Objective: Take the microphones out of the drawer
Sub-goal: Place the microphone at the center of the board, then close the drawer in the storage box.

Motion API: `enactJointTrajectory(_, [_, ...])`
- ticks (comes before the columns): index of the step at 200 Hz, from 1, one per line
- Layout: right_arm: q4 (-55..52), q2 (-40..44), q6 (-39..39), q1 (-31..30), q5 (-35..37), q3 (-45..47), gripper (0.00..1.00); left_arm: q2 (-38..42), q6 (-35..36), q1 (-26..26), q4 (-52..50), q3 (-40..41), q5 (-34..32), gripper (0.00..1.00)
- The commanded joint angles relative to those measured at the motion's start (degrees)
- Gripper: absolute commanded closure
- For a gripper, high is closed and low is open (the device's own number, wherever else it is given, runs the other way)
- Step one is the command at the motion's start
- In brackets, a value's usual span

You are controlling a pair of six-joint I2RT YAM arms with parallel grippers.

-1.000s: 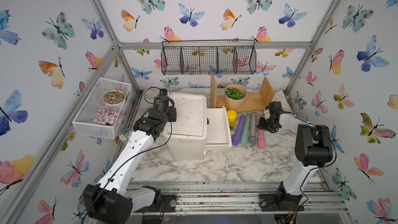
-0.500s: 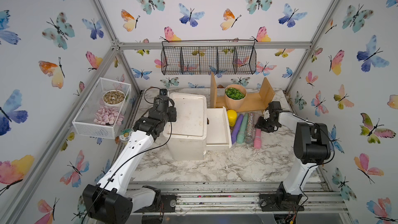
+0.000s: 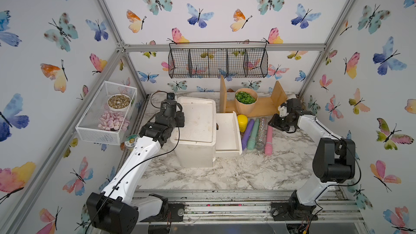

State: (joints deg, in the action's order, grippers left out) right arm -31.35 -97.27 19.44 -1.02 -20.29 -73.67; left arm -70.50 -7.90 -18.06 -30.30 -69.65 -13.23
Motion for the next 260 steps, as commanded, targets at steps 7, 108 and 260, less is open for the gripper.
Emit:
enactJointTrajectory(7, [4.2, 4.0, 1.0, 0.3, -14.0, 2.6, 0.73, -2.5, 0.9, 0.1, -1.5, 1.8, -0.1, 1.0])
enactJointTrajectory(108, [22.2, 7.0, 9.1, 0.0, -36.8, 16.6, 0.99, -2.7, 0.9, 0.1, -1.7, 1.6, 0.3, 1.0])
enactJointTrajectory(260, [34.8, 0.8, 17.1, -12.4, -37.1, 17.8, 0.99, -3.6, 0.1, -0.2, -1.9, 1.0, 1.1, 1.0])
